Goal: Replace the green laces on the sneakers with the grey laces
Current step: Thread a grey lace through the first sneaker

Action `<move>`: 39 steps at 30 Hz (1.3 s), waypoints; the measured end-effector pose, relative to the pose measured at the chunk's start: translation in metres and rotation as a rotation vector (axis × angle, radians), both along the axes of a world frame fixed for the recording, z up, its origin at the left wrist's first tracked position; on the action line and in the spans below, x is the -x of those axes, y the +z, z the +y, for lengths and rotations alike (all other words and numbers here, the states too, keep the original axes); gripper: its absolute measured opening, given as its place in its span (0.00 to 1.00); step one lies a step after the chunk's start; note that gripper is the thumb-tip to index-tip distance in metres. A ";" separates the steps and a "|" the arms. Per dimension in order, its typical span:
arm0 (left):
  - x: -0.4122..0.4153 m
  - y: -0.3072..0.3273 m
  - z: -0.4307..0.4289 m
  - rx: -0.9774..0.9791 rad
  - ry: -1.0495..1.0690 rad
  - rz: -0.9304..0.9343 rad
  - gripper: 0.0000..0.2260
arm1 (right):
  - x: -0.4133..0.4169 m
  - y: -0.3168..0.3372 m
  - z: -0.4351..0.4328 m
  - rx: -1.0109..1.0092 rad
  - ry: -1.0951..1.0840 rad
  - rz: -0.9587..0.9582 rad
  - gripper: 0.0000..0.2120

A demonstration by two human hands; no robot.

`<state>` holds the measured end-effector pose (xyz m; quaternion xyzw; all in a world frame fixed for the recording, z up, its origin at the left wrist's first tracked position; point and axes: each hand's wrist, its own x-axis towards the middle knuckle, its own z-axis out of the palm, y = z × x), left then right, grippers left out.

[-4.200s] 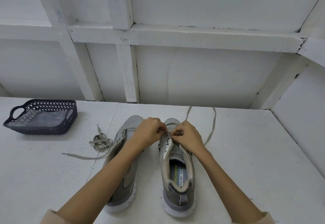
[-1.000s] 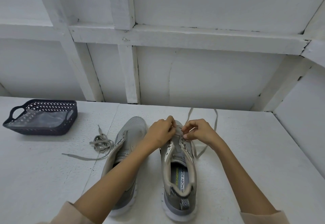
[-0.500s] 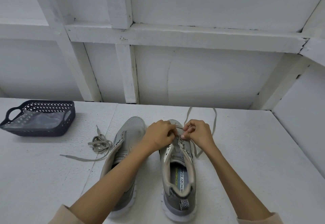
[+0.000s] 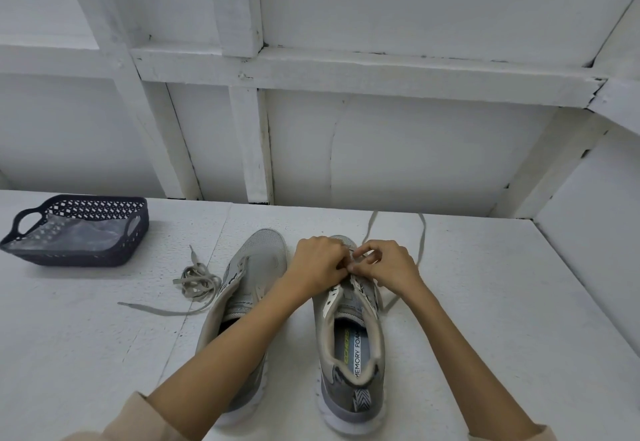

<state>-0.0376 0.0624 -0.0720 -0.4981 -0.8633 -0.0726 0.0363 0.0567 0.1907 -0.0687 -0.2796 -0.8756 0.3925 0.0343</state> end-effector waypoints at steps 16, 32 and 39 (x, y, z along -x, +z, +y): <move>0.004 -0.003 -0.011 -0.256 0.138 -0.290 0.10 | 0.006 -0.008 -0.011 -0.055 0.060 0.113 0.03; -0.015 -0.006 -0.003 -0.451 0.330 -0.511 0.28 | 0.009 -0.013 -0.007 0.036 -0.071 0.236 0.10; -0.031 -0.017 -0.005 -0.618 0.502 -0.588 0.24 | 0.010 -0.012 -0.014 0.234 -0.099 0.371 0.03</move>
